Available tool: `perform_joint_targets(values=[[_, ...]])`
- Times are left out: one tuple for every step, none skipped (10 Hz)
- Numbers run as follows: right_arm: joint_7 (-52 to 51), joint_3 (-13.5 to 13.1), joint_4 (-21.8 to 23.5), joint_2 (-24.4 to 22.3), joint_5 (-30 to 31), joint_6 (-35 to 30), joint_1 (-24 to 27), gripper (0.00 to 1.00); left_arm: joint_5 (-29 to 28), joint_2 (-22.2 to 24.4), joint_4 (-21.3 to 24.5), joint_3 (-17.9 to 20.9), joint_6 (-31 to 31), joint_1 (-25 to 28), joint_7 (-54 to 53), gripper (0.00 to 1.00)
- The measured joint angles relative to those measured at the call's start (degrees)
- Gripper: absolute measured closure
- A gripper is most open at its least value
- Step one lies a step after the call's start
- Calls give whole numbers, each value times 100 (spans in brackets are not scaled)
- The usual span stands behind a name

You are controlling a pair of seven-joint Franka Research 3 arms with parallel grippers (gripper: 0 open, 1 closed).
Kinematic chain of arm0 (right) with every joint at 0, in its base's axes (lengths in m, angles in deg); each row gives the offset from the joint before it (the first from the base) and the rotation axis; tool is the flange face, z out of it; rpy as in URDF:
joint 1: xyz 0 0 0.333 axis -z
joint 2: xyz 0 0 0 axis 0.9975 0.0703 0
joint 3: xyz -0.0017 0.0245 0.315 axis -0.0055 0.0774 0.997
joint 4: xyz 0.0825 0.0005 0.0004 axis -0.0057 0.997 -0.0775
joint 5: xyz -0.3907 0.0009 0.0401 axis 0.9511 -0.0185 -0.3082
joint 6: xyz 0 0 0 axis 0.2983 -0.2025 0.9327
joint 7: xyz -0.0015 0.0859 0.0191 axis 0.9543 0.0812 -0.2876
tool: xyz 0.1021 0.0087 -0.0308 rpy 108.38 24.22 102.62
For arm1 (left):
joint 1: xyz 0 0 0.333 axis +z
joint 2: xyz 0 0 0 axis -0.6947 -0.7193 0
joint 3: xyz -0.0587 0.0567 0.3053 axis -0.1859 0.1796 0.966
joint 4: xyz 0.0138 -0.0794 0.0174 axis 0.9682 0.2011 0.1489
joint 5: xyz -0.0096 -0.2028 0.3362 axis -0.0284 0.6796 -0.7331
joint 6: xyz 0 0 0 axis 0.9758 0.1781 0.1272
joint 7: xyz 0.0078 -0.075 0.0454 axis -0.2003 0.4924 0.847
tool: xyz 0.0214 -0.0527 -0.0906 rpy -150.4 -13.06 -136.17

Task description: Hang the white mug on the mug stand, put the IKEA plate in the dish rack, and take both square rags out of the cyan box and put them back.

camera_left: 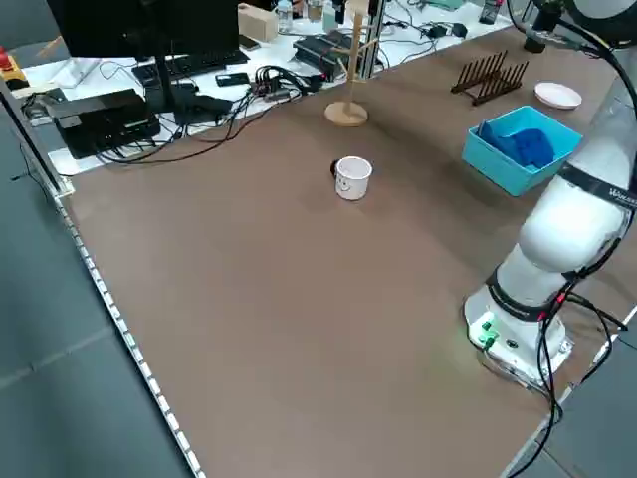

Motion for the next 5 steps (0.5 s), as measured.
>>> perform_joint_targets(values=[[0,0,0,4,0,0,0,0,0,0,0,0,-3,0,0,0],[1,0,1,15,0,0,0,0,0,0,-1,0,-6,-1,-5,0],[1,2,15,39,-1,-27,-1,0,0,0,-2,0,-8,-3,-16,0],[1,6,52,74,-1,-97,-9,0,0,0,-2,3,-8,-3,-22,0],[1,10,146,92,-2,-154,-25,0,0,0,-2,9,-9,-3,-22,1]])
